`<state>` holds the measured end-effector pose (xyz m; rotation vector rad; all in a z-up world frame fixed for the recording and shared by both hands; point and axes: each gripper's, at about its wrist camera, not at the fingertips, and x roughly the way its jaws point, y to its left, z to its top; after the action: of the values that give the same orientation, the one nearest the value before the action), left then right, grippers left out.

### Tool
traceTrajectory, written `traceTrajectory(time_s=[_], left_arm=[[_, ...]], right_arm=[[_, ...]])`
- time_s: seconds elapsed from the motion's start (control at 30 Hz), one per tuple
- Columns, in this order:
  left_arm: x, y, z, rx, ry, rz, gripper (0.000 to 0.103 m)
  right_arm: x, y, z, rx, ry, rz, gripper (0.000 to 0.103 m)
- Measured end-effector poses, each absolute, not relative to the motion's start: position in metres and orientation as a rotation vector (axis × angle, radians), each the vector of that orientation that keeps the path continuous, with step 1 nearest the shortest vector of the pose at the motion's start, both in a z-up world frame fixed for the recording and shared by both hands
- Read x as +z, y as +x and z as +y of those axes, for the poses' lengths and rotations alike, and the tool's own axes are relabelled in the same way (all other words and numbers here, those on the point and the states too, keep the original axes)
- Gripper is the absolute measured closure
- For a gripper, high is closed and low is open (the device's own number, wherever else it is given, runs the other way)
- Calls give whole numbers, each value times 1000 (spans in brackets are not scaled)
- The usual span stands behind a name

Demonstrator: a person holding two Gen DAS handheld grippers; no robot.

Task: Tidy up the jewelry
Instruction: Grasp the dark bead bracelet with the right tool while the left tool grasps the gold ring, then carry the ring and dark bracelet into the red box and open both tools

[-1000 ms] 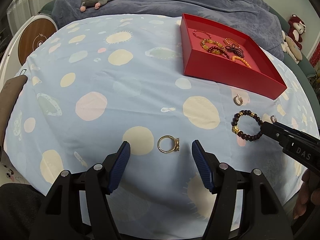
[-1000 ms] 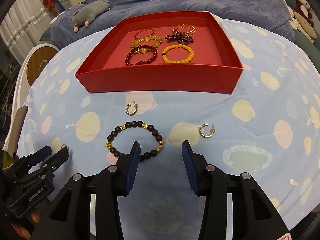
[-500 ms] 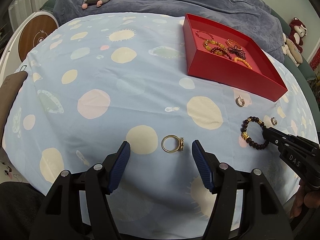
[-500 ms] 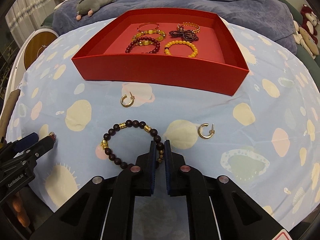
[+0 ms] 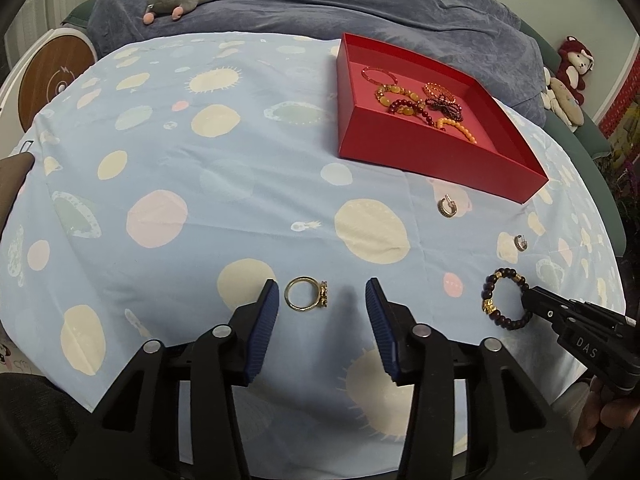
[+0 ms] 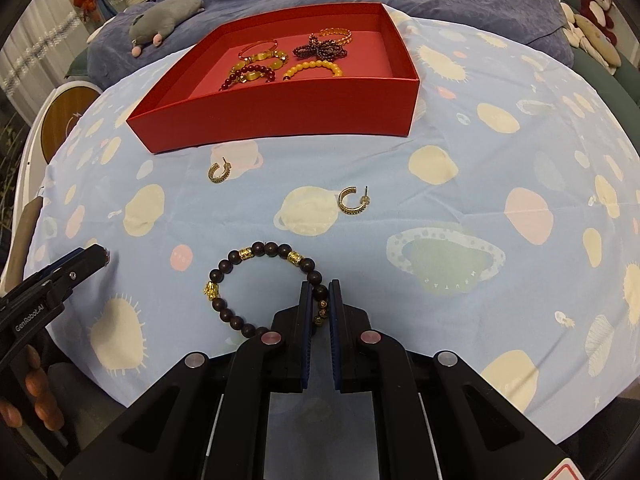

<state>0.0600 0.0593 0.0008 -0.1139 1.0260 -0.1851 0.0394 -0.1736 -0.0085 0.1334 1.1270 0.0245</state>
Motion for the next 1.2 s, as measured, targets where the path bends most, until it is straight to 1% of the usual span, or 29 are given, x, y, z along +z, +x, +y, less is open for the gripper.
traceTrajectory(time_s=[0.03,0.07,0.23,0.33,0.5,0.53,0.6,0.63,0.67,0.73,0.87,0.9,0.97,1.2], left_arm=[[-1,61,58,-188,-114,1033,71],[-3,61,58,-187,-110,1037,74],[-4,63,52,-188,-84,1026,75],[-4,64,50,-188,-68,1022,86],[-4,64,51,-188,-79,1022,85],[-4,64,50,-182,-74,1022,84],[-3,63,51,-162,-67,1015,73],[-3,63,51,-145,-60,1011,65],[-2,63,52,-131,-57,1004,62],[-4,65,55,-127,-66,1010,62],[-5,66,53,-134,-54,1017,63],[-5,66,52,-139,-52,1016,65],[-5,66,51,-158,-54,1017,80],[-3,66,51,-180,-77,1025,81]], right_arm=[[-9,39,-174,25,138,1127,96],[-8,39,-174,26,142,1128,96],[-8,39,-175,26,148,1128,96],[-8,39,-174,27,149,1128,96],[-8,40,-174,28,153,1128,96],[-8,40,-174,28,155,1128,96],[-9,40,-174,28,156,1128,96],[-8,40,-174,28,157,1128,96],[-8,40,-174,29,158,1128,96],[-8,40,-174,29,160,1128,96],[-9,41,-174,29,164,1128,96],[-9,41,-174,30,165,1128,96],[-8,40,-174,32,169,1128,96],[-3,38,-172,46,173,1117,96]])
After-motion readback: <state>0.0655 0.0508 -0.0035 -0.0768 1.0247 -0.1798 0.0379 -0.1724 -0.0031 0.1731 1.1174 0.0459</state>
